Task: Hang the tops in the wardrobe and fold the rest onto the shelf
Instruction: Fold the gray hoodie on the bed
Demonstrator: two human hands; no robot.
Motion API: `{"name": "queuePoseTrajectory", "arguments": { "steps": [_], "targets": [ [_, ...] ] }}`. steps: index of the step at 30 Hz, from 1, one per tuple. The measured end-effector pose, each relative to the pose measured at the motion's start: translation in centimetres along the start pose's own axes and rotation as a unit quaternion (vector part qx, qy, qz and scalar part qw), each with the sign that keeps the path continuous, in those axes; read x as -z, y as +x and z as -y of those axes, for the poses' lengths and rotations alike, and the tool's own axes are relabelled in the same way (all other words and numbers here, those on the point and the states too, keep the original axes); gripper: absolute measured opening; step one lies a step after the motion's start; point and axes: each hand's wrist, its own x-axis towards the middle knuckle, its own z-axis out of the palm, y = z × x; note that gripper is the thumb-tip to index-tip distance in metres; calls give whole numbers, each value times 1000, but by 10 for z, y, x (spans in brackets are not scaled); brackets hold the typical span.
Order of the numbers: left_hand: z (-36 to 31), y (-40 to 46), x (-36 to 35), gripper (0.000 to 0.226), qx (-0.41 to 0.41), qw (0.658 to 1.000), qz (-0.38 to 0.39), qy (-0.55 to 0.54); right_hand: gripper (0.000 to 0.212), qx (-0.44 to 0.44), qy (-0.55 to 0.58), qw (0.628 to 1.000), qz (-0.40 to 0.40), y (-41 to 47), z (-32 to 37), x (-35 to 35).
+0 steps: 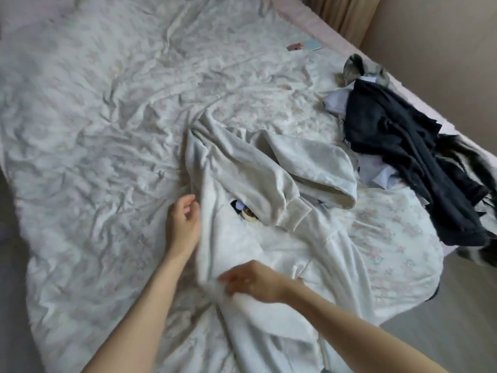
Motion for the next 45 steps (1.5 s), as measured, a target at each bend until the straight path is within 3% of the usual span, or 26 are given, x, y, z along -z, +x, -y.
{"name": "queuePoseTrajectory", "arguments": {
  "steps": [2,8,16,19,21,23,25,27,29,31,33,34,37,40,45],
  "targets": [
    [-5,10,29,30,-10,999,-14,39,27,-6,37,997,66,0,13,-12],
    [1,-6,35,32,-36,982,84,168,28,-72,-34,981,-179,5,-2,32],
    [-28,-19,-39,33,-106,953,210,193,39,-136,-132,931,-311,1,-54,96],
    [-38,-7,-73,36,-123,940,236,215,61,-180,-336,848,-369,-5,-80,130],
    [-43,3,-94,41,-126,931,250,233,87,-230,-415,812,-341,-9,-96,157],
    [-49,18,-120,46,-141,920,263,254,103,-288,-397,820,-297,-7,-116,184],
    [-58,33,-146,50,-152,908,278,275,97,-341,-297,842,-293,-1,-131,208],
    [-66,43,-160,53,-138,906,289,278,55,-310,-141,877,-339,6,-133,225],
    [-80,59,-175,54,-127,909,298,262,13,-272,-63,891,-358,14,-114,257],
    [-95,75,-180,52,-127,923,287,224,26,-233,-59,890,-387,25,-82,299],
    [-118,94,-183,51,-130,949,235,167,13,-131,-31,861,-490,38,-38,354],
    [-130,104,-184,51,-133,962,193,141,16,-72,-8,849,-523,45,-14,380],
    [-148,121,-180,51,-155,972,115,134,61,69,101,860,-496,63,27,413],
    [-128,115,-176,54,-136,962,135,197,70,17,41,878,-476,67,-2,382],
    [-54,78,-159,59,-48,927,116,352,52,-123,30,889,-439,41,-99,253]
  ]
}}
